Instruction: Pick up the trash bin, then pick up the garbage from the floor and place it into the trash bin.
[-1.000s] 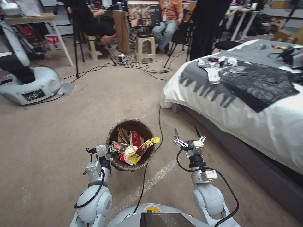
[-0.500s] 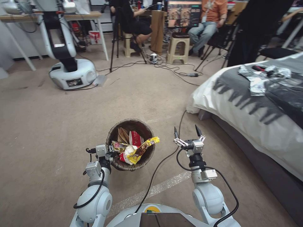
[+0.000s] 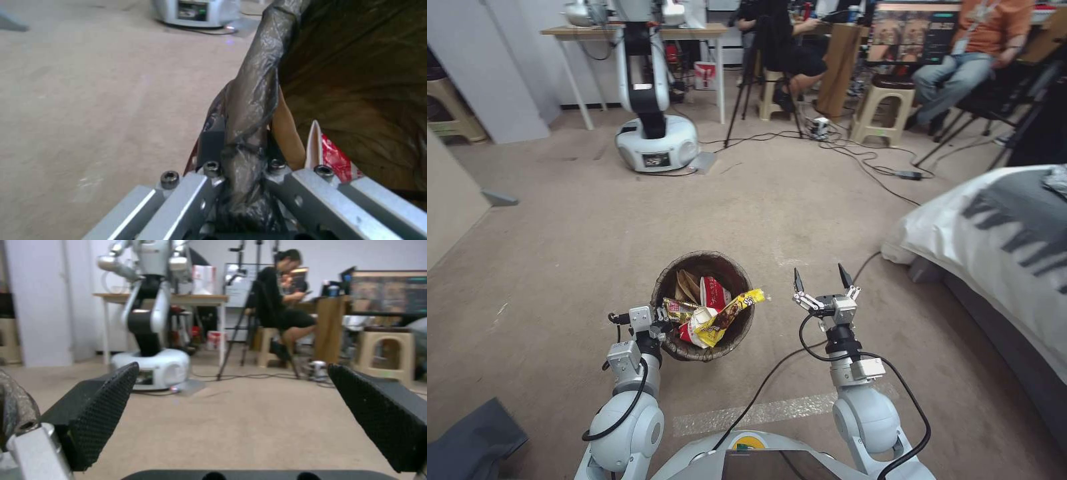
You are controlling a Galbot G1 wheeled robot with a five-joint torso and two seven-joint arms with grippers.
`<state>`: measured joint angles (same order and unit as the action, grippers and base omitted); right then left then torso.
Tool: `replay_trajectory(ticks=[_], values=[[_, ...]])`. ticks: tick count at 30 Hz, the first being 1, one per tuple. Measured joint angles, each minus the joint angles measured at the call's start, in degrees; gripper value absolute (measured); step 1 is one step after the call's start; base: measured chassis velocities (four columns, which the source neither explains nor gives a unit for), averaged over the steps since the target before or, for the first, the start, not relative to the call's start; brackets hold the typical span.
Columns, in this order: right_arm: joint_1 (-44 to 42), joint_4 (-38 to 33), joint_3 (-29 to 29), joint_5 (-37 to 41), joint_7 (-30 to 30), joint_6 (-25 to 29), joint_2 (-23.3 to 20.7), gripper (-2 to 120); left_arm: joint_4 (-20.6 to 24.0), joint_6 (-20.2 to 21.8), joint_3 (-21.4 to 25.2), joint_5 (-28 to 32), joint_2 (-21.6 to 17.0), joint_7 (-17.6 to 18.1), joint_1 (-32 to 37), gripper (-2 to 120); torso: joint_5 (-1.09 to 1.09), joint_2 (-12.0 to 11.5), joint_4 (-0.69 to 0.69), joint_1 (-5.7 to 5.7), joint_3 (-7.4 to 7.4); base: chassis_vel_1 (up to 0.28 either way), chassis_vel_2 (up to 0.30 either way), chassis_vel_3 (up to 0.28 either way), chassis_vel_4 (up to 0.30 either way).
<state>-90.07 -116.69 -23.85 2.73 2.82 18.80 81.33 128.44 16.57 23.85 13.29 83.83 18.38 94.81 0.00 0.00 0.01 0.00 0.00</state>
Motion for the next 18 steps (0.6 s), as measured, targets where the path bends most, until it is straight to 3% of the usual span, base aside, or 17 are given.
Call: replay_trajectory(ticks=[18], values=[[-0.22,-0.22,0.01,-0.16,-0.08,0.01,0.02,100,-1.33,-1.11,-0.31,-0.57,0.00,0.05,-0.23,2,-0.01,0.00,0.01,0.00,0.00,0.107,0.115,0.112,0.112]])
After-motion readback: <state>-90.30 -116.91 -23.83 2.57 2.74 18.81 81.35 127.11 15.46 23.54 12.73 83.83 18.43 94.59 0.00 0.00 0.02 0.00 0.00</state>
